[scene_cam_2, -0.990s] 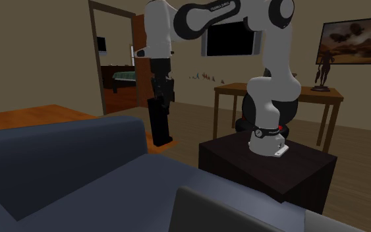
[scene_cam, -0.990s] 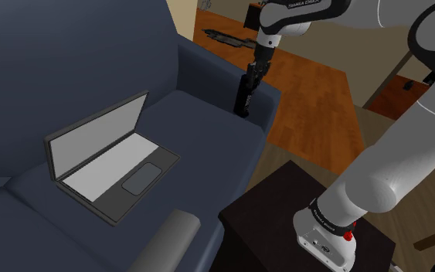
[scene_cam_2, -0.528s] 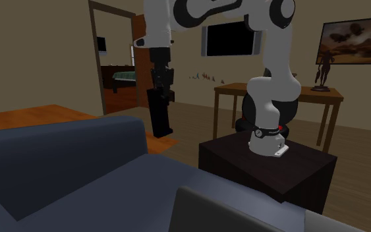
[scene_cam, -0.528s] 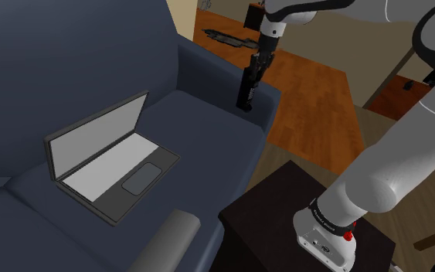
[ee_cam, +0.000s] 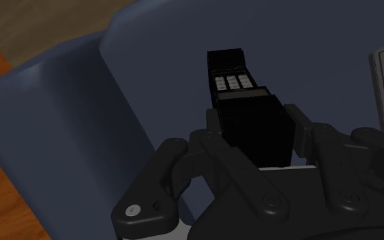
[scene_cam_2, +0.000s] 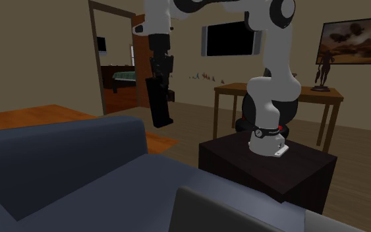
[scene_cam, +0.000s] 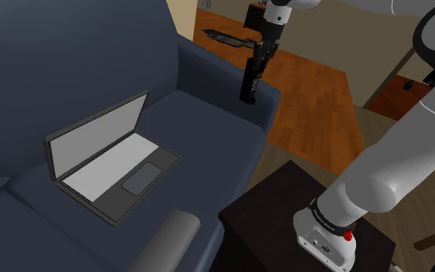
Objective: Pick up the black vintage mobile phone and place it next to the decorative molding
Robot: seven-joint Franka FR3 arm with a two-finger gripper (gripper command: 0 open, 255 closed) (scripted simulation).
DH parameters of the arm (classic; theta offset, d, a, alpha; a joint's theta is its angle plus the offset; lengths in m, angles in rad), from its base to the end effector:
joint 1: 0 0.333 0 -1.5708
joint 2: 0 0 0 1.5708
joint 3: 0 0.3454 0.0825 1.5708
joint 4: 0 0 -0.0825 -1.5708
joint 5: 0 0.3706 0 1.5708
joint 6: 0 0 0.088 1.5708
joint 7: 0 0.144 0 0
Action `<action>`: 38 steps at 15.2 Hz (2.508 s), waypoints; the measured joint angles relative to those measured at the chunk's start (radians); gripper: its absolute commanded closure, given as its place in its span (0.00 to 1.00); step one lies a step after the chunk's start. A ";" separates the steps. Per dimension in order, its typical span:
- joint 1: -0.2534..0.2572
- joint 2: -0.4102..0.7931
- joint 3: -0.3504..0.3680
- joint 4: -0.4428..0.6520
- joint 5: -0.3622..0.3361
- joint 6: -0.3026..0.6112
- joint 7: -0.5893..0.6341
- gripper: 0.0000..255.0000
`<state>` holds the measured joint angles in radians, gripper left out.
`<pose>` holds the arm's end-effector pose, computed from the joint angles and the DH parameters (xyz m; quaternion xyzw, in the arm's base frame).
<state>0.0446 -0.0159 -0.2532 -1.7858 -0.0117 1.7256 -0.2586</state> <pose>0.5261 -0.1137 0.5392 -0.9994 -0.0261 0.0227 0.0015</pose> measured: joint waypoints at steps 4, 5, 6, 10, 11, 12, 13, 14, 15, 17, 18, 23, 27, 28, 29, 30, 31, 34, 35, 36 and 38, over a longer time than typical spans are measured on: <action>0.000 0.003 0.000 0.060 0.001 -0.058 -0.001 1.00; 0.000 0.004 0.000 0.076 0.001 -0.072 -0.001 1.00; 0.000 0.006 0.000 0.090 0.001 -0.085 -0.002 1.00; -0.001 0.013 -0.001 0.153 0.003 -0.140 -0.004 1.00; -0.001 0.019 -0.002 0.173 0.005 -0.155 -0.005 1.00; -0.002 0.023 -0.002 0.192 0.006 -0.170 -0.006 1.00; -0.001 0.020 -0.001 0.198 0.005 -0.179 -0.004 1.00; -0.002 0.026 -0.002 0.219 0.006 -0.194 -0.005 1.00; -0.002 0.028 -0.002 0.236 0.007 -0.208 -0.006 1.00; 0.012 0.021 0.012 0.232 0.007 -0.211 0.022 1.00; 0.023 0.006 0.022 0.210 0.004 -0.204 0.042 1.00; 0.080 -0.062 0.084 0.081 -0.001 -0.144 0.162 1.00; 0.122 -0.092 0.137 0.008 0.004 -0.100 0.257 1.00; 0.131 -0.098 0.148 -0.008 0.005 -0.090 0.278 1.00; 0.140 -0.102 0.160 -0.021 0.007 -0.081 0.298 1.00; 0.152 -0.103 0.174 -0.031 0.010 -0.073 0.323 1.00; 0.162 -0.100 0.187 -0.040 0.012 -0.061 0.347 1.00; 0.194 -0.108 0.227 -0.072 0.020 -0.037 0.417 1.00; 0.205 -0.104 0.240 -0.077 0.022 -0.027 0.440 1.00; 0.216 -0.098 0.254 -0.080 0.025 -0.018 0.463 1.00; 0.234 -0.079 0.276 -0.083 0.029 0.004 0.503 1.00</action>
<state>0.2786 -0.0948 0.0231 -1.8684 0.0176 1.7295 0.2449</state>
